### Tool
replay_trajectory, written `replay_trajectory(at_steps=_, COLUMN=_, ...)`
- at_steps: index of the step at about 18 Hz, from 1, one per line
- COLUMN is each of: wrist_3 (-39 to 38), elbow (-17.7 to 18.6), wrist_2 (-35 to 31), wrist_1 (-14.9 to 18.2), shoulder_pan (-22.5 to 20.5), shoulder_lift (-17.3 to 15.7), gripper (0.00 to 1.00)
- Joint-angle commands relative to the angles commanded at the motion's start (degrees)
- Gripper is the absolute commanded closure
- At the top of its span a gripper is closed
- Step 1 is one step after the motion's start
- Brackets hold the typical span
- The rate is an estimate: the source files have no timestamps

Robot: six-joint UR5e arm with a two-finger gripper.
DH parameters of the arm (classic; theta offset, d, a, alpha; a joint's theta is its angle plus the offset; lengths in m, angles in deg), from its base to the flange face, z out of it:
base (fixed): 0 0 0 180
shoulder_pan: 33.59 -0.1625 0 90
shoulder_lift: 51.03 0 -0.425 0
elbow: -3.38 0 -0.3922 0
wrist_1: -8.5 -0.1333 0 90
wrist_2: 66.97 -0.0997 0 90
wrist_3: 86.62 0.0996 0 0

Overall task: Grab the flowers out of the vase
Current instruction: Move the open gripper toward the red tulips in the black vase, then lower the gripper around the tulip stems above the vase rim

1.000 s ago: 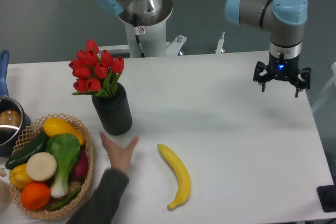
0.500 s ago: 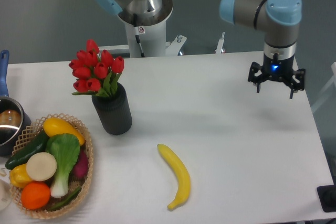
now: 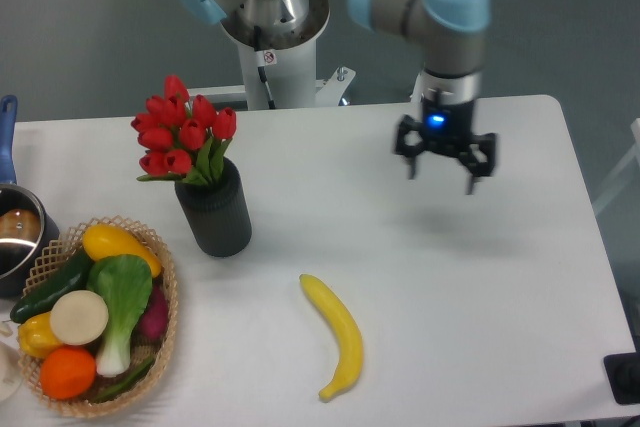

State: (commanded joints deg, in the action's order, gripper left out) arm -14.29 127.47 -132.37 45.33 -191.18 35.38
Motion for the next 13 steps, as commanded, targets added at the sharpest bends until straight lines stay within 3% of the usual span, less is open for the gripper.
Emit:
replay_trajectory(at_steps=4, wrist_3=-0.35, elbow=1.32, wrist_2=1.60, wrist_1=0.70, shoulder_pan=6.67, shoulder_lift=0.24, gripper=0.00)
replay_trajectory(at_steps=6, wrist_3=-0.35, elbow=2.11, wrist_2=4.21, wrist_1=0.97, shoulder_pan=7.65, shoulder_lift=0.07, gripper=0.00)
replay_trajectory(at_steps=10, wrist_3=0.18, elbow=4.49, wrist_2=25.01, wrist_1=1.14, shoulder_pan=6.60, shoulder_lift=0.60, gripper=0.00)
replay_trajectory(at_steps=13, wrist_3=0.27, elbow=5.20, wrist_2=31.91, wrist_1=1.41, shoulder_pan=6.25, shoulder_lift=0.60, gripper=0.00)
